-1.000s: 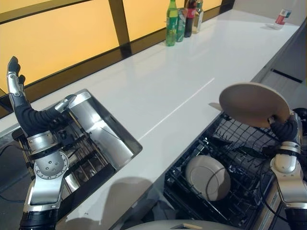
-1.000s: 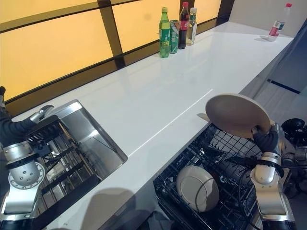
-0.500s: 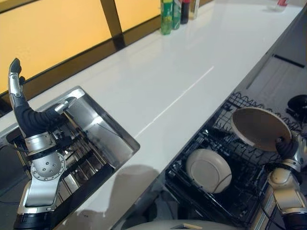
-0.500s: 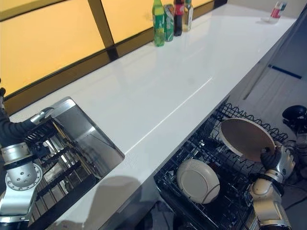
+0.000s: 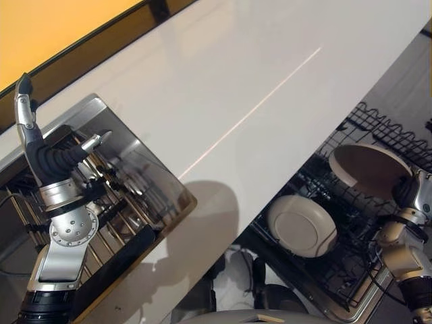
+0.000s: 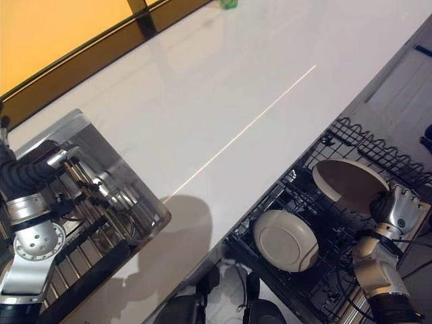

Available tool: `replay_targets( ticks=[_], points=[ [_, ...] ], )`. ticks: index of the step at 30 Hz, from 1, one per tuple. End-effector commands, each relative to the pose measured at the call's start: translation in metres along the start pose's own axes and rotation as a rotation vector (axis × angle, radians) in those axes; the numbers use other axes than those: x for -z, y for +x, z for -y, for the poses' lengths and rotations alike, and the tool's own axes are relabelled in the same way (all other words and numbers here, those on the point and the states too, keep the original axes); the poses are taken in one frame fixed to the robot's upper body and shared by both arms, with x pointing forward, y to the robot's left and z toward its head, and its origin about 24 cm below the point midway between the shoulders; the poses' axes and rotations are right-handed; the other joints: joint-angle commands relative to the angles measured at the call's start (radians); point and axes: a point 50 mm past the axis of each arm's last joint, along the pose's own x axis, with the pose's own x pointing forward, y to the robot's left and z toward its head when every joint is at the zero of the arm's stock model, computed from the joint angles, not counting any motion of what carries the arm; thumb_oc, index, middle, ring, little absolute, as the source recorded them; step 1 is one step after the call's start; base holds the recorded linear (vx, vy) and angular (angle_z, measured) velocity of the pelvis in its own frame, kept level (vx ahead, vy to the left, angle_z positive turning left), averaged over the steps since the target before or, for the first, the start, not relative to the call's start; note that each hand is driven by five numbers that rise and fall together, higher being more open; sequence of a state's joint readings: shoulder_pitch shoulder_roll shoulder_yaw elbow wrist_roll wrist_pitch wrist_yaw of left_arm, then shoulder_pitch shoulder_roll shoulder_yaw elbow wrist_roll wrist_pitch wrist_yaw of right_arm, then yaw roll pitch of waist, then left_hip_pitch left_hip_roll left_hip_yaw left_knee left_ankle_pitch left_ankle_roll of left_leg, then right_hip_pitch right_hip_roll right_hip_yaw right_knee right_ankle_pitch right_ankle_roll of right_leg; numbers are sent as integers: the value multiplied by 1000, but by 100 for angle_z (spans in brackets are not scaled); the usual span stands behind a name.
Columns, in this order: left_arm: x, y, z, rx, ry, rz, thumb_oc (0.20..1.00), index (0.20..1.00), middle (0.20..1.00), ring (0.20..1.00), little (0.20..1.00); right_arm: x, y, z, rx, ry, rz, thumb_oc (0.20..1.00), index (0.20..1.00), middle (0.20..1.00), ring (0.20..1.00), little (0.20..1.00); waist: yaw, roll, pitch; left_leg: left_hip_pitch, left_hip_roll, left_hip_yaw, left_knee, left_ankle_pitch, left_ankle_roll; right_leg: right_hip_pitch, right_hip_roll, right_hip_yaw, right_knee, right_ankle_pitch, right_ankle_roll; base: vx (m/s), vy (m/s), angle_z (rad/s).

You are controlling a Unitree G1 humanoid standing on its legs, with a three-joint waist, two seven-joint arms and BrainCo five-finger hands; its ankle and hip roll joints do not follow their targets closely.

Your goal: Pick up plates and place into dishwasher.

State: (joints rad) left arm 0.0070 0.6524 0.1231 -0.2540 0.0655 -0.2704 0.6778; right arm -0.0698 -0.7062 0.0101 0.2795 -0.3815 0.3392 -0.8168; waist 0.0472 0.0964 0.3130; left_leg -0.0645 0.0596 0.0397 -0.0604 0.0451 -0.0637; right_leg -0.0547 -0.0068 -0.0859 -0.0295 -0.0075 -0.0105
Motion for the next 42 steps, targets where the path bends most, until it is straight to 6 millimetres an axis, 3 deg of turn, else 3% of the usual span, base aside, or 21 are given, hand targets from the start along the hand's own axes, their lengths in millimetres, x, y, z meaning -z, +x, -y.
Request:
replay_targets(
  ticks=[1, 10, 18, 22, 32, 34, 35, 42],
  points=[
    [-13, 14, 0, -32, 7, 121, 1000, 1000, 1000, 1000, 1000, -21, 23, 19, 150, -12, 105, 200, 200, 200, 200, 200, 24, -34, -28, -147, -77, -53, 108, -45, 51, -30, -147, 0, 121, -61, 140, 0, 0, 0],
    [-16, 13, 5, -55, -11, 134, 1000, 1000, 1000, 1000, 1000, -34, 16, 3, 56, -16, 165, 200, 200, 200, 200, 200, 24, -19, -4, -189, -86, -55, 122, -38, 54, -77, -156, -4, 140, -60, 132, -3, 8, 2],
    [-19, 8, 15, -61, -30, 136, 1000, 1000, 1000, 1000, 1000, -51, -28, -38, -225, 26, 209, 200, 200, 200, 200, 200, 17, -6, 6, -188, -91, -56, 128, -42, 61, -97, -159, 1, 163, -66, 125, -5, 6, -1],
    [-20, 12, 21, -57, -39, 134, 1000, 1000, 1000, 1000, 1000, -52, -36, -51, -285, 14, 178, 200, 200, 200, 200, 200, 19, 1, 4, -182, -94, -60, 125, -41, 59, -90, -161, -7, 161, -66, 123, -13, 2, -5],
    [-20, 5, 19, -34, -44, 115, 1000, 1000, 1000, 1000, 1000, -37, -49, -59, -362, -27, 110, 200, 200, 200, 200, 200, 19, 7, -12, -149, -92, -57, 118, -44, 59, -68, -164, -14, 163, -66, 125, 0, 0, 0],
    [-18, 3, 19, -29, -39, 109, 1000, 1000, 1000, 1000, 1000, -35, -52, -60, -382, -32, 95, 705, 705, 705, 705, 705, 17, 7, -14, -143, -90, -57, 116, -45, 59, -68, -164, -14, 167, -65, 126, 0, 0, 0],
    [-18, 2, 19, -28, -39, 106, 1000, 1000, 1000, 1000, 1000, -33, -53, -61, -391, -39, 88, 1000, 1000, 1000, 1000, 1000, 16, 7, -15, -140, -90, -55, 116, -45, 59, -66, -164, -14, 166, -65, 126, 0, 0, 0],
    [-16, 2, 18, -17, -36, 94, 1000, 1000, 1000, 1000, 1000, -24, -54, -61, -384, -41, 34, 1000, 1000, 1000, 1000, 1000, 12, 11, -21, -121, -89, -53, 108, -48, 62, -58, -164, -13, 167, -63, 127, 0, 0, 0]
  ],
)
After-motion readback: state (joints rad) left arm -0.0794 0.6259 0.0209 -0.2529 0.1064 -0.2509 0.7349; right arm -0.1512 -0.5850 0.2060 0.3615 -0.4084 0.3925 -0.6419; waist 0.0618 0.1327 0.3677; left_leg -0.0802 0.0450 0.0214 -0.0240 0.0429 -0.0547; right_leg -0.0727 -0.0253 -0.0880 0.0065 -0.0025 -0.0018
